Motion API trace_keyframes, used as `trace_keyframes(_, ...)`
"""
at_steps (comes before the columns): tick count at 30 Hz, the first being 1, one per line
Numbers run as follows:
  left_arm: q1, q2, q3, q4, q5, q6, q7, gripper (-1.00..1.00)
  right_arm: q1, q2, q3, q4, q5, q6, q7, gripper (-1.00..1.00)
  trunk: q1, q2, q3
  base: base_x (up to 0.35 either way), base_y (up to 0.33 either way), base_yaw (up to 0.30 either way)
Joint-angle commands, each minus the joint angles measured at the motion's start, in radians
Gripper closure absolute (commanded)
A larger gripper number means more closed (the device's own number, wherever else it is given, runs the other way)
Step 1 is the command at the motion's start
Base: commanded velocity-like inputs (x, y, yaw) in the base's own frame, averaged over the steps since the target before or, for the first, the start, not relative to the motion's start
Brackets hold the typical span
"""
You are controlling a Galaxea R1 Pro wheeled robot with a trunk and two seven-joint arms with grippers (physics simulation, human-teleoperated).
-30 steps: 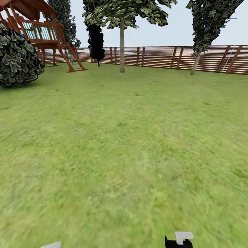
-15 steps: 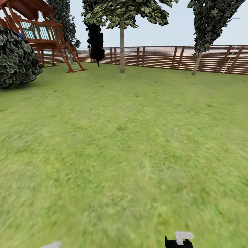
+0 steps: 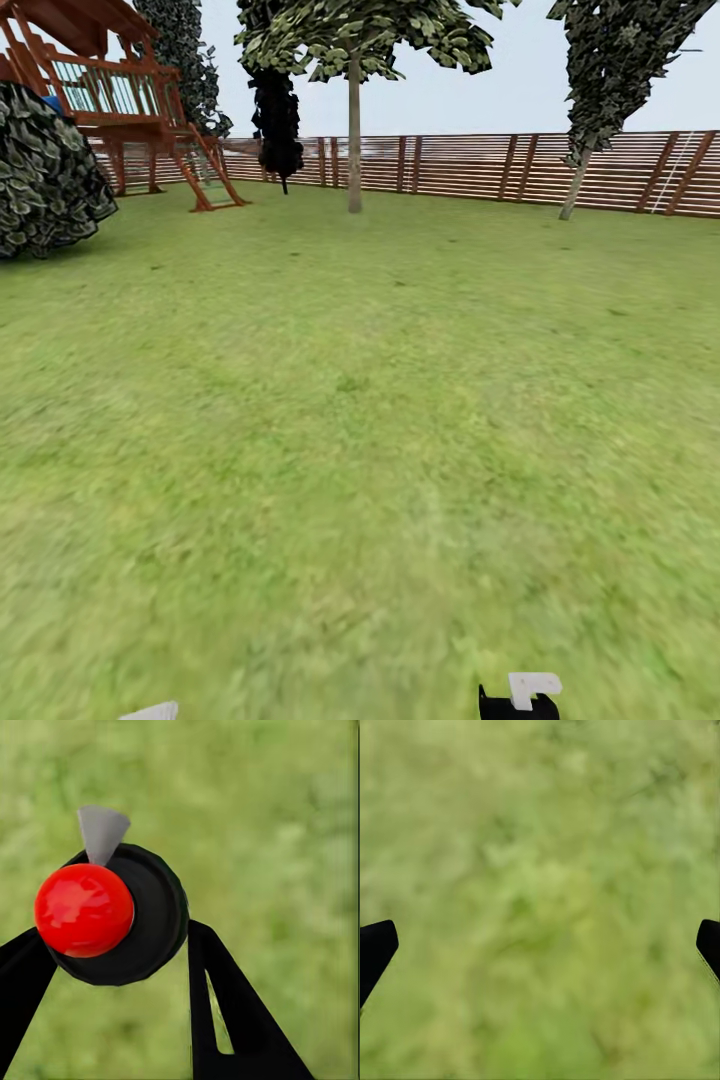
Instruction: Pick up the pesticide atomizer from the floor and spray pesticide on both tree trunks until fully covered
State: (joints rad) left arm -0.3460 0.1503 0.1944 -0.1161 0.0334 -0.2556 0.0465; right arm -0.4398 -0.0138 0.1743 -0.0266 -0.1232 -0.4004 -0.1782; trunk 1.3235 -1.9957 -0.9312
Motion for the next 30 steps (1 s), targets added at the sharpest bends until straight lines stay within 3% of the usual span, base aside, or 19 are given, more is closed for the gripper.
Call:
trace_keyframes(1,-0.001,0.0,0.0,0.001,0.003,-0.004,0.001,1.0,0.0,0.0,0.009,0.001,-0.01,-0.003,-0.001,-1.0,0.0,0.0,-0.001,0.34,0.0,0.0)
trace_keyframes(30,-0.001,0.0,0.0,0.001,0.003,-0.004,0.001,1.0,0.0,0.001,0.009,0.001,-0.01,-0.003,-0.001,-1.0,0.0,0.0,-0.001,0.34,0.0,0.0)
